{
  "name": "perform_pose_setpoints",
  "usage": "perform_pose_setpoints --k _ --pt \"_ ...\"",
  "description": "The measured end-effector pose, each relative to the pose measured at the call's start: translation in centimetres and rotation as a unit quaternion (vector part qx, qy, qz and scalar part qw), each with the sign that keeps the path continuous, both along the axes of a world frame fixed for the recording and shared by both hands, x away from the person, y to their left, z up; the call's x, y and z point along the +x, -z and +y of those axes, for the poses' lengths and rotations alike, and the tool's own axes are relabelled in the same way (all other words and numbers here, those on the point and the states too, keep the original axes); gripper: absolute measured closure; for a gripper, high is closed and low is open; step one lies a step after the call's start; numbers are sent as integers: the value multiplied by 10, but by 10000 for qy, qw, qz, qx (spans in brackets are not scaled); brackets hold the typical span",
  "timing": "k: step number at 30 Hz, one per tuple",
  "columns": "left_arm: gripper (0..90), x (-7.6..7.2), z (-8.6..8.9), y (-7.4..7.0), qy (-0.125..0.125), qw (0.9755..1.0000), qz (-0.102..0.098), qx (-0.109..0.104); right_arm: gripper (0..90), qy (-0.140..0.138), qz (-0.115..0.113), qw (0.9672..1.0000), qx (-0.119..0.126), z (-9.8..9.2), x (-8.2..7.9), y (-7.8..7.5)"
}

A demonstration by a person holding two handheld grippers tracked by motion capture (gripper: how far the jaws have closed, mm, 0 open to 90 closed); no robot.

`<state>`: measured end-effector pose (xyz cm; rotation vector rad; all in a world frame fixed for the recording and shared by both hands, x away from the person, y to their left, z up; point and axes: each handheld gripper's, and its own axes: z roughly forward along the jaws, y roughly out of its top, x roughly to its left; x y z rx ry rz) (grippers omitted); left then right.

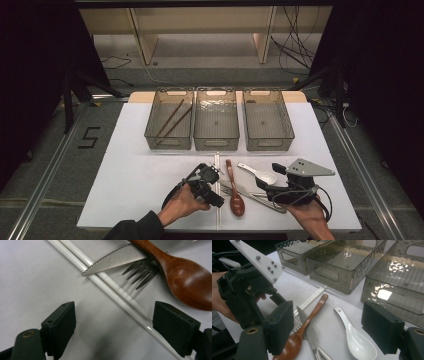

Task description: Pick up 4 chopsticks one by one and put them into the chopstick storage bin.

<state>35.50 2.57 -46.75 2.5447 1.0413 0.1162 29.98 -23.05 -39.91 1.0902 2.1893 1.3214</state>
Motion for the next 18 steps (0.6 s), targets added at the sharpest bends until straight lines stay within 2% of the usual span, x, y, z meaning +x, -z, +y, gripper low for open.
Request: perform_pose_setpoints --k 13,18 --pt "240 1 3 2 112 9996 -44 259 270 2 4 10000 2 0 0 0" --pt "278 3 6 0 226 9991 67 346 270 7 3 10000 4 0 0 0"
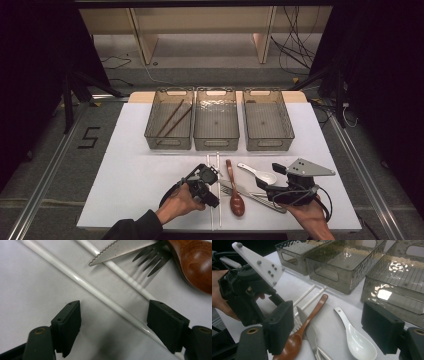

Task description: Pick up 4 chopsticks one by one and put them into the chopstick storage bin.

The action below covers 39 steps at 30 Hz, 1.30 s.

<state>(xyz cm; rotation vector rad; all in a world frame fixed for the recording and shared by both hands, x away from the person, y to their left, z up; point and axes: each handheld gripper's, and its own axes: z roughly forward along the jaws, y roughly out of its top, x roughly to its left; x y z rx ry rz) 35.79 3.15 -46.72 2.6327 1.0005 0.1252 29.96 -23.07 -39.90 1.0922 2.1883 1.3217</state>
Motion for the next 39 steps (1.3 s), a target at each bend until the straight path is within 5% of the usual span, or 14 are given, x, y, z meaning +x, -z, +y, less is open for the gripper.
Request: perform_pose_setpoints --k 11,39 --pt "438 2 6 -3 254 9996 85 110 270 9 12 10000 2 0 0 0" --pt "705 15 25 -6 125 9992 362 95 270 2 -2 10000 8 0 -1 -1"
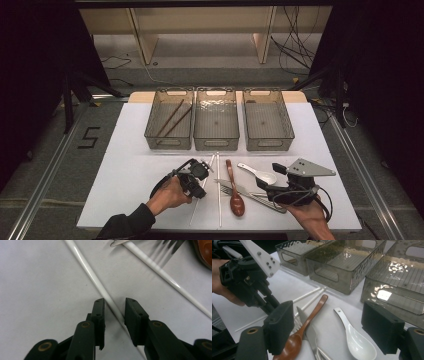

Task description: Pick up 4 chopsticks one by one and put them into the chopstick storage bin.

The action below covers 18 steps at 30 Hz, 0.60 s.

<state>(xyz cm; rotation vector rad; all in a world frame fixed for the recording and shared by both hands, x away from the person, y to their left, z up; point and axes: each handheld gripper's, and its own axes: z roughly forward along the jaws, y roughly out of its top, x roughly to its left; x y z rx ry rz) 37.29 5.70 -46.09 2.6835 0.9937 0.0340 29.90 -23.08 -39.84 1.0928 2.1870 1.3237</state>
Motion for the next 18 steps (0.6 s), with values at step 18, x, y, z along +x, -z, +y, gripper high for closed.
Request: perform_pose_setpoints --k 18 --pt "816 7 7 0 -131 9998 122 -49 270 -14 -15 10000 -3 0 0 0"
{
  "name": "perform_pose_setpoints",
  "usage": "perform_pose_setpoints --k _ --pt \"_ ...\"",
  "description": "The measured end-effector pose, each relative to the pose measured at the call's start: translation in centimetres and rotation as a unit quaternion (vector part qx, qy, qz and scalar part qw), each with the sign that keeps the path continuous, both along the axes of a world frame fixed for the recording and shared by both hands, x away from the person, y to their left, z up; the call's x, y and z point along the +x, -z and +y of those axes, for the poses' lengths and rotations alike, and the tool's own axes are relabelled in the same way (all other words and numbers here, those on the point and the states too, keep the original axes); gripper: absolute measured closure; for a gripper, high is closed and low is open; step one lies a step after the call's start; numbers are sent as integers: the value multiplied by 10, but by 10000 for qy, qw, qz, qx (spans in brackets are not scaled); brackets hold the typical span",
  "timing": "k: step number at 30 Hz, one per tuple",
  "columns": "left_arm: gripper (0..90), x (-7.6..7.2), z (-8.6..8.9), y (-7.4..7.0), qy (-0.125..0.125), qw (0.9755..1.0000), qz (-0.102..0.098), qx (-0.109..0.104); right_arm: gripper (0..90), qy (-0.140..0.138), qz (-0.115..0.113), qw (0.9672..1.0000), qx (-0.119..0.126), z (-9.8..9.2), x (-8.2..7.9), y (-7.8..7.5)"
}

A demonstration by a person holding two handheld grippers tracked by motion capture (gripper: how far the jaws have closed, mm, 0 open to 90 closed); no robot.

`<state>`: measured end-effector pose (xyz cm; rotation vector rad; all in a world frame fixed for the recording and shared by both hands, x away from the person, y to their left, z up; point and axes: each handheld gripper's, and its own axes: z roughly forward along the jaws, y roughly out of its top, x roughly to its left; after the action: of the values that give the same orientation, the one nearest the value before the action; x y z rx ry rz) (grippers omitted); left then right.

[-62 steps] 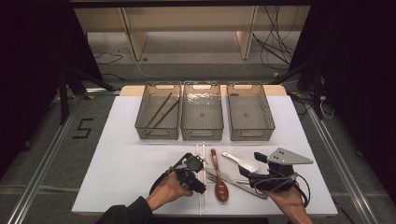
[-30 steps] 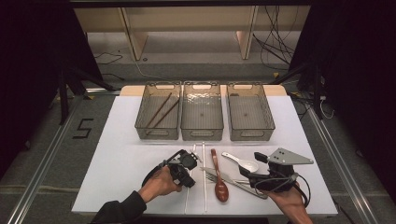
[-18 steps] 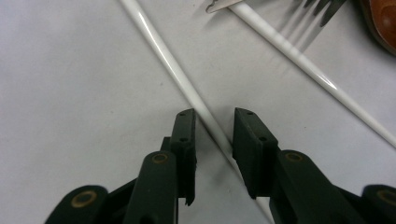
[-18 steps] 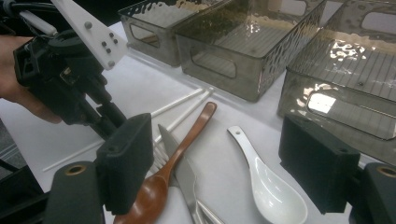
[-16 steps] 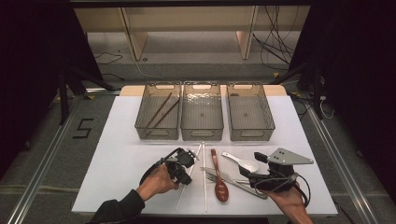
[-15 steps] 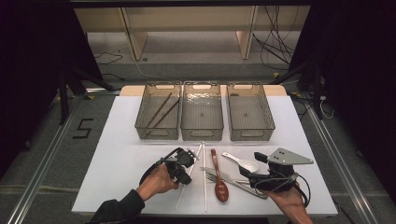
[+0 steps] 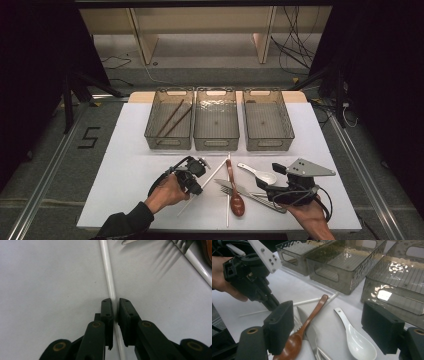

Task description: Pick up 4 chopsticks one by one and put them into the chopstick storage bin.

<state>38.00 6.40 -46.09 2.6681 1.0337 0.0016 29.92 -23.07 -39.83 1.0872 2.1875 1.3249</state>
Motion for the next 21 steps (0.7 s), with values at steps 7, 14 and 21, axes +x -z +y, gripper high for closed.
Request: perform_pose_setpoints --k 7,14,21 --pt "844 5 8 -1 9 9998 -83 182 270 -1 -1 10000 -7 0 0 0" --pt "848 6 11 -1 114 9997 -87 198 270 2 10 10000 -7 0 0 0" --pt "850 7 13 -1 176 9995 -112 223 271 3 6 10000 4 0 0 0"
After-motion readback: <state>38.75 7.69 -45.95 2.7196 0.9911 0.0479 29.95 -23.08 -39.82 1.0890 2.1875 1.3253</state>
